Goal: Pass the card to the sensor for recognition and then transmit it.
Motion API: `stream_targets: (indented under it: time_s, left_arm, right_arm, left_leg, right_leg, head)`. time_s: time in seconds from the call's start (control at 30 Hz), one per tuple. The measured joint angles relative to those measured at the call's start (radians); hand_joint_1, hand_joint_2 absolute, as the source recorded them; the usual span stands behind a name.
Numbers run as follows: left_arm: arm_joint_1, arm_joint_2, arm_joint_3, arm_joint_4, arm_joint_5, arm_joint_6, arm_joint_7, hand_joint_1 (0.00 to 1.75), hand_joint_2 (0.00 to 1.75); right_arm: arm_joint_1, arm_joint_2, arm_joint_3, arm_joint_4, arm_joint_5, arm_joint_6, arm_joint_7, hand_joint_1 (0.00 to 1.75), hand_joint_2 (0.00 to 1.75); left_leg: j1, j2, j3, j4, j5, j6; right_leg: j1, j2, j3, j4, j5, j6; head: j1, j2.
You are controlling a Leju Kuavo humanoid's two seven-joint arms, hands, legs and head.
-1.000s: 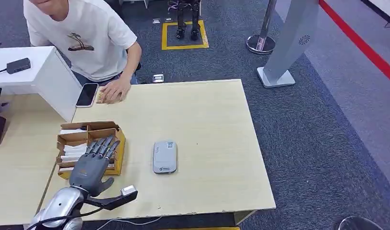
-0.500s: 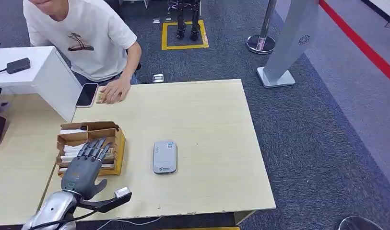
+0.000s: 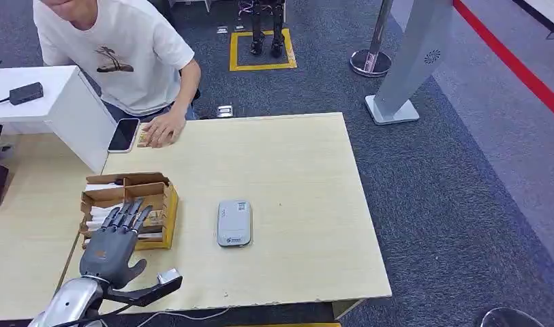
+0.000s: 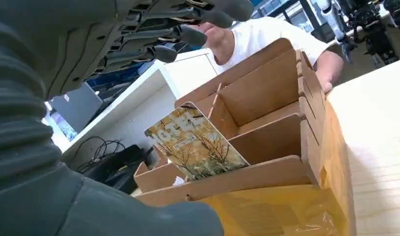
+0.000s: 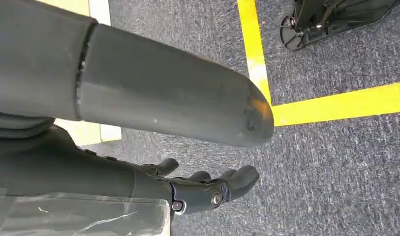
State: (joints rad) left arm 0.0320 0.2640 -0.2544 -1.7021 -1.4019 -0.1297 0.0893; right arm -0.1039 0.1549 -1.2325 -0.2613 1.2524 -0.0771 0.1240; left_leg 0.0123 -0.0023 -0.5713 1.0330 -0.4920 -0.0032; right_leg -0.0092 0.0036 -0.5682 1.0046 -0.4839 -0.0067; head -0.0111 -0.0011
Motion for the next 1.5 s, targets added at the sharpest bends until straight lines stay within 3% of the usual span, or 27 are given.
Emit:
stream_targets:
  time_s: [1.5]
  left_arm:
    - [0.001, 0.000, 0.002, -0.003, 0.000, -0.003, 0.000, 0.00, 1.75]
  right_arm:
    - [0.000, 0.000, 0.000, 0.000, 0.000, 0.000, 0.000, 0.00, 0.00]
  left_leg:
    - [0.000, 0.000, 0.000, 0.000, 0.000, 0.000]
  right_leg:
    - [0.000, 0.000, 0.000, 0.000, 0.000, 0.000]
  head:
    - [0.000, 0.000]
